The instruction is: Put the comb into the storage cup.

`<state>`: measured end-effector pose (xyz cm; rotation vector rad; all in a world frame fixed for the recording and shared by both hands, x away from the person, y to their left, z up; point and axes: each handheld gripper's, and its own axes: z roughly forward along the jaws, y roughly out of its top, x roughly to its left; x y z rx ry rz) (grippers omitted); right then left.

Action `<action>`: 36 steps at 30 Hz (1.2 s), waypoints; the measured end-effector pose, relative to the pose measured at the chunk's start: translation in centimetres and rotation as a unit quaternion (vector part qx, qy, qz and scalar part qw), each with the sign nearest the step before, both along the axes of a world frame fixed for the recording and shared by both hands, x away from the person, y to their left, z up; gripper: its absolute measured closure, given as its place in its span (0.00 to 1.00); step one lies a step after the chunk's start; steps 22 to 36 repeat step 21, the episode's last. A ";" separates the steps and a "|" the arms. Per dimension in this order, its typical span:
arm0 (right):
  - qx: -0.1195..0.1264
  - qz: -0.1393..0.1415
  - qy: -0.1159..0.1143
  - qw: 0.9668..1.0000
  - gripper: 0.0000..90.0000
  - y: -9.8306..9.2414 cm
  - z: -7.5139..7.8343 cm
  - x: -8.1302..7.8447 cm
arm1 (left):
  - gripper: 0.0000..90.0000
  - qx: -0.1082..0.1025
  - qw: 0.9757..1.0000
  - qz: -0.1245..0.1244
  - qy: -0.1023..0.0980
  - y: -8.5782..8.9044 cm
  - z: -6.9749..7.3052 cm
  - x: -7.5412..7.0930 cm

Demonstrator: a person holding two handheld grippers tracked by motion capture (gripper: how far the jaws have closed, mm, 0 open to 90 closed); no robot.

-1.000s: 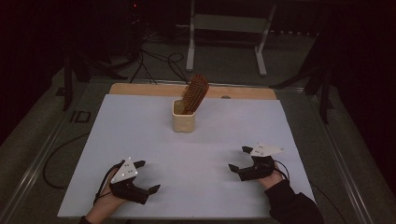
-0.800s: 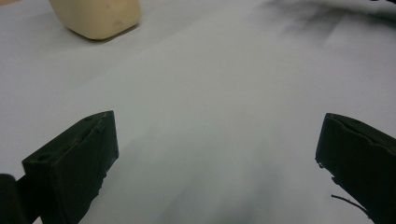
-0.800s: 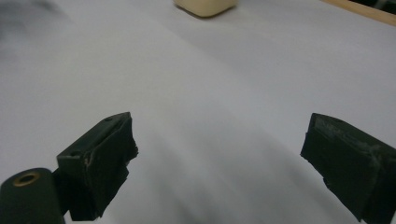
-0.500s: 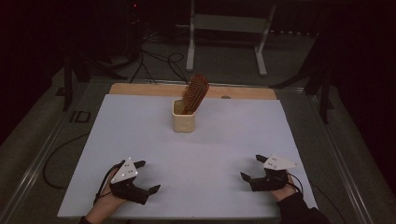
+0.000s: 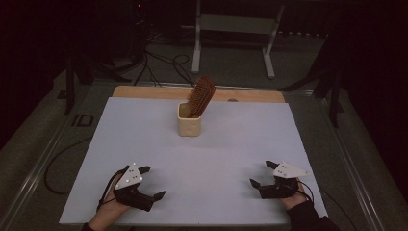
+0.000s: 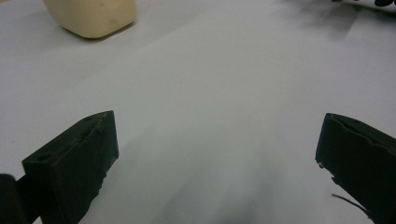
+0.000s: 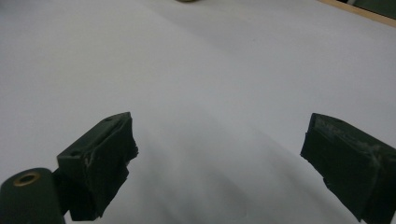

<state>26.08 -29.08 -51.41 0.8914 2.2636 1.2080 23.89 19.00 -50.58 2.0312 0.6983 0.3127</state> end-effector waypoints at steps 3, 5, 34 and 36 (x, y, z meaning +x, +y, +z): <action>-0.001 0.000 0.001 1.000 0.09 0.1 0.0 0.0 | 0.00 0.003 1.000 0.002 -0.005 -0.1 0.0 -0.1; 0.001 0.001 0.000 1.000 0.09 0.0 0.0 0.0 | 0.00 0.003 1.000 0.004 -0.012 0.0 0.1 -0.1; -0.001 0.006 -0.001 1.000 0.09 0.1 0.1 -0.2 | 0.00 0.000 1.000 0.004 -0.011 0.2 0.3 -0.2; -0.001 0.006 -0.001 1.000 0.09 0.1 0.1 -0.2 | 0.00 0.000 1.000 0.004 -0.011 0.2 0.3 -0.2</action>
